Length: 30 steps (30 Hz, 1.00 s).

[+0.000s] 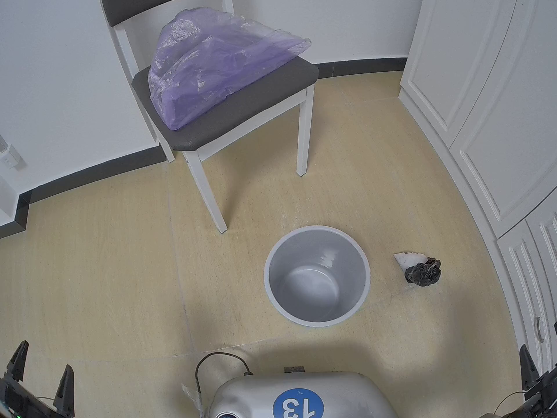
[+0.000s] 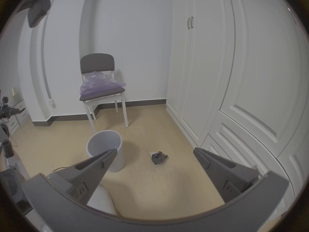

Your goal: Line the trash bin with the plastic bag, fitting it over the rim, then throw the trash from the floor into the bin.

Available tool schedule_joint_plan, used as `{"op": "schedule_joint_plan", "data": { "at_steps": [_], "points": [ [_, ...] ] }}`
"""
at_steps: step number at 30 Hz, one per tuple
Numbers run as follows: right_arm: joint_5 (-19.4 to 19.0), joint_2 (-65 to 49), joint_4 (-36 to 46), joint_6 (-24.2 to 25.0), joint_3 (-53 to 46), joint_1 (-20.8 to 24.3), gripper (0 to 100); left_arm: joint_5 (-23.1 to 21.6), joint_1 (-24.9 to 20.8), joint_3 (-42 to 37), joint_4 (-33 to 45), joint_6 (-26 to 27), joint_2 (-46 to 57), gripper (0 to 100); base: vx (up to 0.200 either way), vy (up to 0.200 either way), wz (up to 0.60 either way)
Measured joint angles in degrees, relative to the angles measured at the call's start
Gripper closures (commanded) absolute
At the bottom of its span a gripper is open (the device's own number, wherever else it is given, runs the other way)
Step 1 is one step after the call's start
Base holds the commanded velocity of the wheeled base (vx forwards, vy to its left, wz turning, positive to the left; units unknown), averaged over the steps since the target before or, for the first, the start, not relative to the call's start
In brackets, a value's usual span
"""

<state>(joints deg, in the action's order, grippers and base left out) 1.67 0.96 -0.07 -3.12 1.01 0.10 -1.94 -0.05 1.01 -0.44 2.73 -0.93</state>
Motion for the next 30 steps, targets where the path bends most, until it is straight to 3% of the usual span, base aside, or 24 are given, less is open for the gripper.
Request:
{"op": "schedule_joint_plan", "data": {
  "at_steps": [10,16,23,26,30],
  "points": [
    [-0.7,1.3,-4.0,8.3,6.4,0.1,0,-4.6,-0.4,7.2,-4.1,-8.5,-1.2,0,0.000,0.000,0.00],
    [-2.0,9.5,-4.2,8.8,15.0,0.1,0,-6.4,-0.8,15.5,-3.7,-5.8,-10.3,0,0.000,0.000,0.00],
    [-1.4,24.1,-9.7,8.9,20.8,-0.3,0,-6.7,-1.6,25.3,-4.7,-1.0,-27.9,0,0.000,0.000,0.00],
    [-0.8,30.7,-12.7,8.2,22.7,-0.3,0,-5.7,-2.9,29.4,-6.3,0.8,-36.1,0,0.000,0.000,0.00],
    [-0.3,37.9,-15.3,6.5,24.9,-0.3,0,-1.1,-6.6,35.5,-8.4,2.4,-47.5,0,0.000,0.000,0.00]
  ]
}}
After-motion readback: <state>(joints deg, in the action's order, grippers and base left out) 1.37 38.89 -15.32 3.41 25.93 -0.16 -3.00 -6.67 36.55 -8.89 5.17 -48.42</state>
